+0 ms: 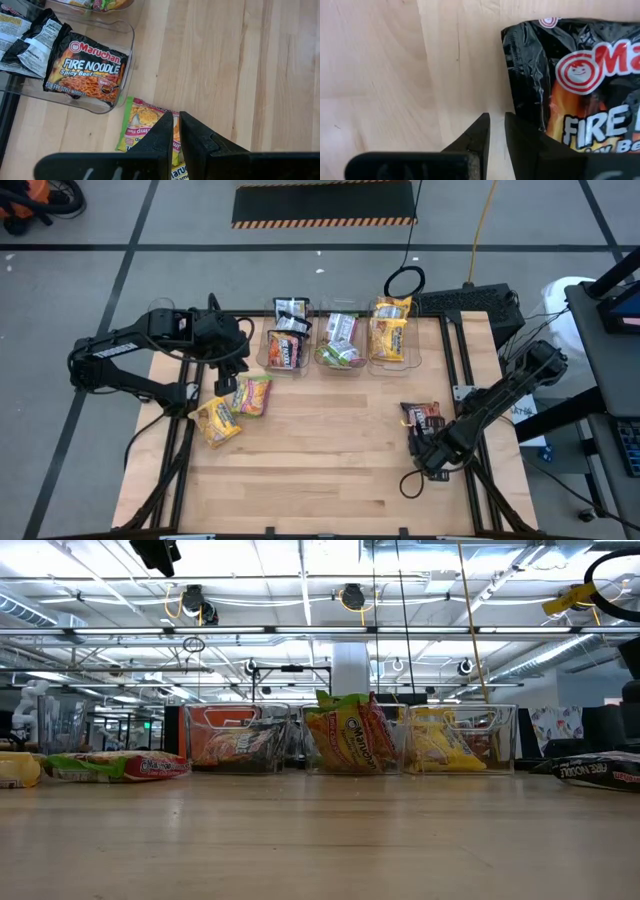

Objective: Sort Maruchan noodles
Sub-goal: Put the black noodle pack into the left transparent bin

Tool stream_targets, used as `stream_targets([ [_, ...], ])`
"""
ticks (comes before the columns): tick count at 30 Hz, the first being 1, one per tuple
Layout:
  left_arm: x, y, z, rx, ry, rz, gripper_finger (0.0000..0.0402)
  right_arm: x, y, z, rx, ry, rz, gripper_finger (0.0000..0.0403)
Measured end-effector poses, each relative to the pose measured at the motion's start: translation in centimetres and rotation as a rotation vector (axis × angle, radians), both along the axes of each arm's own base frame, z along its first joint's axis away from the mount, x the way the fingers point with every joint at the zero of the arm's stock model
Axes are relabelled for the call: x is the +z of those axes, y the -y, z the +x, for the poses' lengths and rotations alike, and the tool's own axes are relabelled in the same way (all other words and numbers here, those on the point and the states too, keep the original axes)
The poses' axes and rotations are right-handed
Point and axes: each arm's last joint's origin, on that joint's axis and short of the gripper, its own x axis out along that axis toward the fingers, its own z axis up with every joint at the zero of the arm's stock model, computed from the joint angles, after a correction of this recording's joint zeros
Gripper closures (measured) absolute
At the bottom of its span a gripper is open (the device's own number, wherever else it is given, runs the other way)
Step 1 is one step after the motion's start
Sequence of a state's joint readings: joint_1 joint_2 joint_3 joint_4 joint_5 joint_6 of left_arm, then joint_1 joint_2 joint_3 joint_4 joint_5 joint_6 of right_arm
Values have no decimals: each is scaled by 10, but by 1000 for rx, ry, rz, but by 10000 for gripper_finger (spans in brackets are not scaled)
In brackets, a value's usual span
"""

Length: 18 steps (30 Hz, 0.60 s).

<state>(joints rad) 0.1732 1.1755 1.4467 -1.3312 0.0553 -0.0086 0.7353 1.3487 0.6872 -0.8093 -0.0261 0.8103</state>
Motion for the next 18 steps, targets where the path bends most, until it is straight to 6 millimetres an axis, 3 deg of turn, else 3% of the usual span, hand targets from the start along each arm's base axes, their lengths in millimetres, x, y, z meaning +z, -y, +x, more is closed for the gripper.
stream_targets([
  [13, 0, 0, 0, 0, 0, 0, 364, 4, -1, 2, -71, 16, -12, 351],
  [18, 0, 0, 0, 0, 0, 0, 364, 16, -6, 7, -82, 8, 12, 351],
])
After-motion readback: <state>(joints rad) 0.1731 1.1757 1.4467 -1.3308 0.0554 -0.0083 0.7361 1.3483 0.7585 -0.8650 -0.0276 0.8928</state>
